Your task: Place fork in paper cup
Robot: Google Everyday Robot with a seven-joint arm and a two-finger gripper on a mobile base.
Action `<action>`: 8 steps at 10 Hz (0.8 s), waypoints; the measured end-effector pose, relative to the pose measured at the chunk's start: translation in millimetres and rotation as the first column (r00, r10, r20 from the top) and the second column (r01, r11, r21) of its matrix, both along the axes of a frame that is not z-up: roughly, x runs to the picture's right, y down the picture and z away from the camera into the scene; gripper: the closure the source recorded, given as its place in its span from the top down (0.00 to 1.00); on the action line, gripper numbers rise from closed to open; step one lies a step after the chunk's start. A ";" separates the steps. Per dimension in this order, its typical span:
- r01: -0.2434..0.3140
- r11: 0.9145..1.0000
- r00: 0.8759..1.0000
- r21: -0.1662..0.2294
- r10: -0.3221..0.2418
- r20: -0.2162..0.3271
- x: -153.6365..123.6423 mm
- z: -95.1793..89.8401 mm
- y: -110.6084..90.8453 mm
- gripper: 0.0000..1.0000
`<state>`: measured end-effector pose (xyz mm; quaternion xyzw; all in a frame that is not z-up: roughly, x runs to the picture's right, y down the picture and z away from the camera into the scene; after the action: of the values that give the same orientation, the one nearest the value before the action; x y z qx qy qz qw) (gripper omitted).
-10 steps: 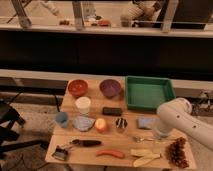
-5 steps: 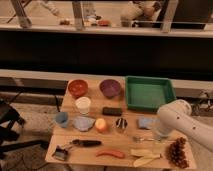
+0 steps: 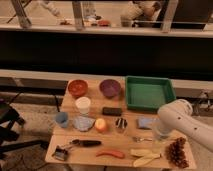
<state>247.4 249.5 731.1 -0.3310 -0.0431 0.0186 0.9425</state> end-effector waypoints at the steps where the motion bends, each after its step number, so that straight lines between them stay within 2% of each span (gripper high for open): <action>1: 0.003 1.000 1.000 0.009 -0.003 0.005 0.4 -0.1 0.6 0.80; 5: -0.012 1.000 1.000 0.021 0.011 0.027 7.3 7.1 4.4 0.80; 8: -0.015 1.000 0.999 0.016 0.015 0.048 7.0 21.0 4.1 0.80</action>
<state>254.4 253.6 752.1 -0.3231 -0.0684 0.0173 0.9437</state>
